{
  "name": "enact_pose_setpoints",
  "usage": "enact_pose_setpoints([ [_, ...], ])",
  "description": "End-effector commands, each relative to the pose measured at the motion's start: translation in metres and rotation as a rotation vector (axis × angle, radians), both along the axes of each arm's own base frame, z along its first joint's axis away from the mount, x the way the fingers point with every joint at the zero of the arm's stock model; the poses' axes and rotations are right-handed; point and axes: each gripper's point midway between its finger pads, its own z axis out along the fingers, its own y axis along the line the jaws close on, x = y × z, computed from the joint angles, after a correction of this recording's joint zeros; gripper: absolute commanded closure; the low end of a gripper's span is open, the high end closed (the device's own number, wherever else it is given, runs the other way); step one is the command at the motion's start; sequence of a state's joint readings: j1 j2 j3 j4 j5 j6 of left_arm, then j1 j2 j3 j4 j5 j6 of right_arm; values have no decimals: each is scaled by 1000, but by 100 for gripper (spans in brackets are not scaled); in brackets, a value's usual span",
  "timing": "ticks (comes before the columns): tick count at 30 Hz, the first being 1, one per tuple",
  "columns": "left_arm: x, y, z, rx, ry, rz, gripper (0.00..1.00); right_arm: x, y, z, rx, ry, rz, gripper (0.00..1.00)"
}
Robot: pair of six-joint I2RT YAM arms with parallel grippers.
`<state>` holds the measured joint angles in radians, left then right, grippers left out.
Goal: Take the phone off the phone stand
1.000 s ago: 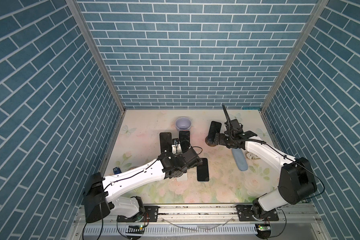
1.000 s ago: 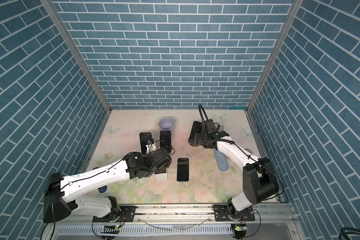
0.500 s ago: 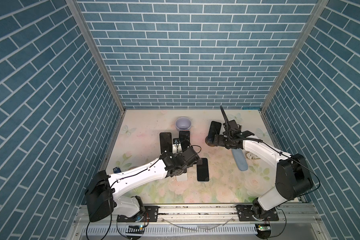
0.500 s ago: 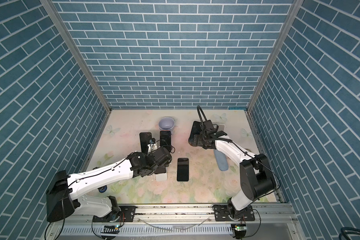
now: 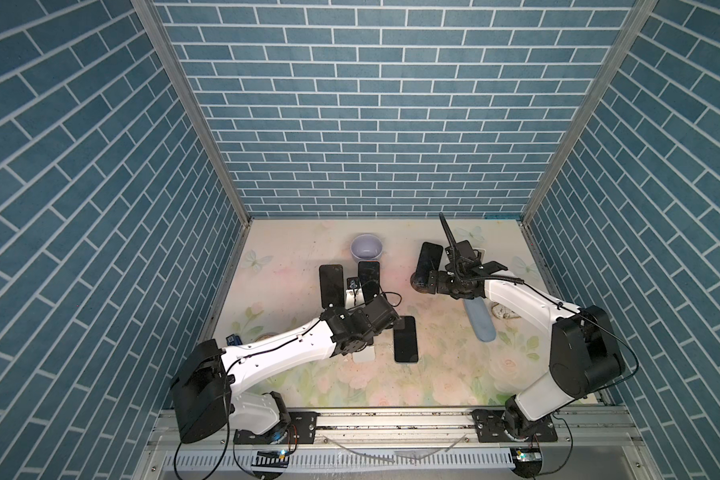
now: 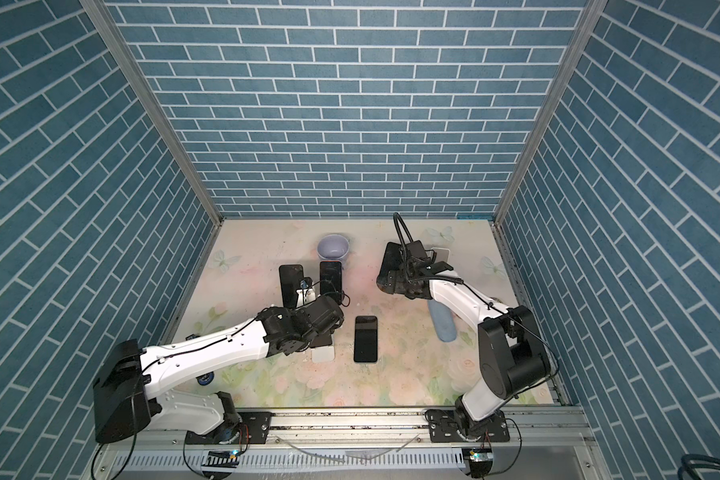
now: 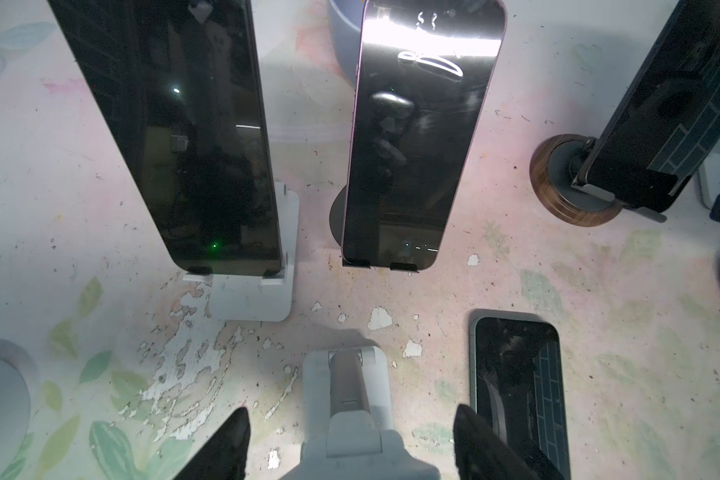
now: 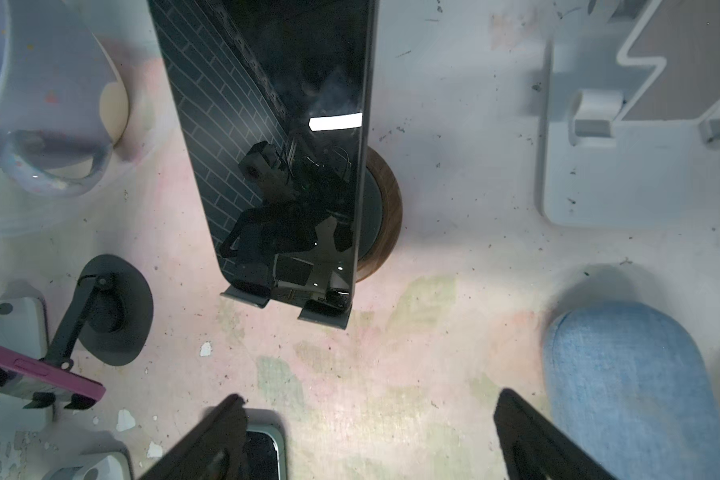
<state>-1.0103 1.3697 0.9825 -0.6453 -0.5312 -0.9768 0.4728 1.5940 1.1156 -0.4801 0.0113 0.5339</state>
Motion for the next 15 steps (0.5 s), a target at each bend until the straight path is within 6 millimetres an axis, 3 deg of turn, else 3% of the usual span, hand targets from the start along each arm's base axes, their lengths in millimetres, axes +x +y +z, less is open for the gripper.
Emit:
enact_pose_setpoints([
  [1,3,7,2,28,-25,10,45,8,4,10,-5,-18,17,6],
  [7,3,11,15,33,-49,-8,52,8,4,10,-3,-18,17,6],
  [15,-5,27,36,40,-68,-10,52,10,5,12,-2,-27,23,6],
])
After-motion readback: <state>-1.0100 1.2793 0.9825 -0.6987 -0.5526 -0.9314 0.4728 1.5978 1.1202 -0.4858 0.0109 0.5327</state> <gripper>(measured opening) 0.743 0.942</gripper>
